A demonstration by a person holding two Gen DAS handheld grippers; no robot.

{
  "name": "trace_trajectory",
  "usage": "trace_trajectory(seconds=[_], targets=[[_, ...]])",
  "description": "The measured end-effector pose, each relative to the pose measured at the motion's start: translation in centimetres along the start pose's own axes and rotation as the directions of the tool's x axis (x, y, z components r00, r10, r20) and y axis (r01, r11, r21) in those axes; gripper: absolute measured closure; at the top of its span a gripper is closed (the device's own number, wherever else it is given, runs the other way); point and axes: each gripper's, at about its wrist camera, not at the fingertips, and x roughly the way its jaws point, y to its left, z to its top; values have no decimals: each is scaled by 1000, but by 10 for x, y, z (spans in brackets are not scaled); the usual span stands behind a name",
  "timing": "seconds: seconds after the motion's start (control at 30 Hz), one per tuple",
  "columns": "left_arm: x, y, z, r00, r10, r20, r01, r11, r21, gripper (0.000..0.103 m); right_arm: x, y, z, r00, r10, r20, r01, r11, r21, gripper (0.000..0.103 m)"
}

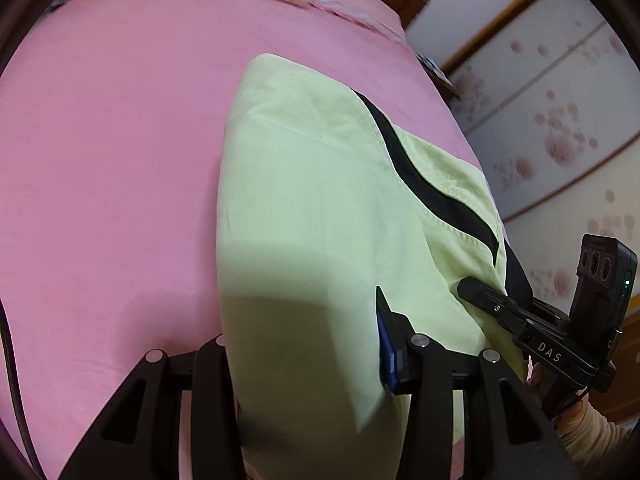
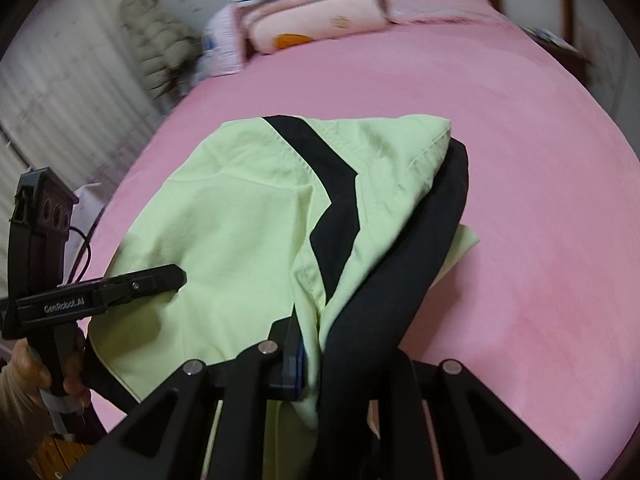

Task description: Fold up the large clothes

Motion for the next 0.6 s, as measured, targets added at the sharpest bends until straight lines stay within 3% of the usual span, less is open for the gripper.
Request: trace_trajectory(seconds=[0.17, 0.33, 0.53, 0.6], targets=[[-44, 71, 64, 997, 31, 71, -31, 1000, -1, 60, 43, 84, 68, 997, 56, 59, -54, 997, -46, 91], [-51, 147, 148, 992, 44, 119, -50, 998, 48, 60, 103, 136, 132, 989, 74, 128, -72, 997, -25, 90], [10, 226, 232, 992, 69, 109, -81, 991, 111, 58, 216, 156, 198, 984, 75, 163, -84, 995, 52, 90], [41, 255, 247, 989, 120, 91, -130, 985, 117, 55, 253, 152, 205, 989, 58, 138, -67, 996, 59, 90]])
